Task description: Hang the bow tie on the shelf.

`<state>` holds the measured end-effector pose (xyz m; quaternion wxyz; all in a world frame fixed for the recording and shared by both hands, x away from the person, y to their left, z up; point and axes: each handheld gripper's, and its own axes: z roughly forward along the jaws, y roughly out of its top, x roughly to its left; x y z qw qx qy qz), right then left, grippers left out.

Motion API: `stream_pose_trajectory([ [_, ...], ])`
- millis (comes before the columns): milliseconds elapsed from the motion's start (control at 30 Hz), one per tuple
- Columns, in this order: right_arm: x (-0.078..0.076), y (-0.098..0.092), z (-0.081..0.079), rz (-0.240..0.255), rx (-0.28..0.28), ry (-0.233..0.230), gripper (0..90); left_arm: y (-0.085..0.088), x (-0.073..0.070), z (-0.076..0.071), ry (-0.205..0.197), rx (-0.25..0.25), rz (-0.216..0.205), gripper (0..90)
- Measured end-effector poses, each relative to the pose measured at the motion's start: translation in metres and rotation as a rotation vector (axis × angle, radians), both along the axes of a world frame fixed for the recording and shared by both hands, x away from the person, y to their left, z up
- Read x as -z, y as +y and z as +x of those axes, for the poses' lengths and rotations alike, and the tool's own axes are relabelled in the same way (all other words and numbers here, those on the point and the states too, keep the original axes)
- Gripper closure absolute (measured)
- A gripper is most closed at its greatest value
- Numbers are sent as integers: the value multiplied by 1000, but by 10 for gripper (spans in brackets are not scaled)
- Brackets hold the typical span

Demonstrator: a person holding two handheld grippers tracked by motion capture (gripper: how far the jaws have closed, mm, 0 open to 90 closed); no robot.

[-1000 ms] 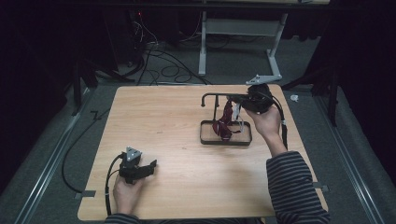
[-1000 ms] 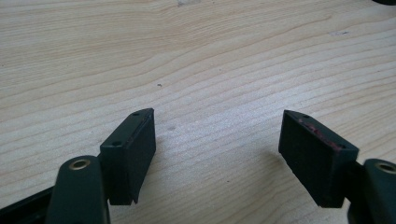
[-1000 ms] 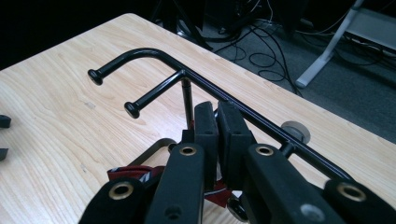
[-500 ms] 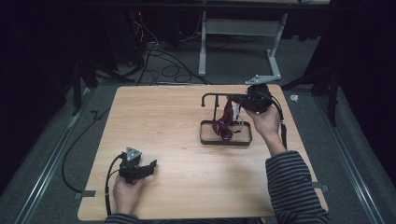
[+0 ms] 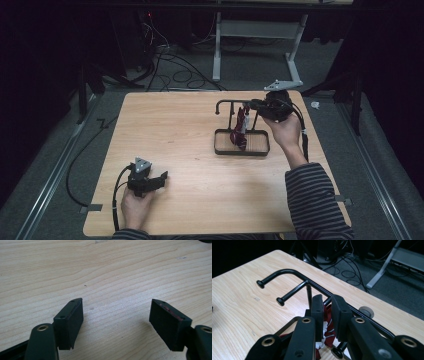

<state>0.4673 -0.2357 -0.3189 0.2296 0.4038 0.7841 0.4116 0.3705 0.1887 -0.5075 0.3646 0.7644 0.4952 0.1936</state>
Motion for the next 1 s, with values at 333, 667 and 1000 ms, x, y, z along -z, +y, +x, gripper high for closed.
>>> stream_pose_trajectory([
  [333, -2, -12, -21, 29, -12, -46, 823, 0, 0, 0, 0, 0, 3, 279],
  [667, 5, -32, -40, 69, 6, -47, 811, -1, 0, 0, 0, 0, 8, 279],
  [1000, 11, -48, -57, 102, 29, -55, 804, -1, 0, 0, -1, 0, 11, 279],
])
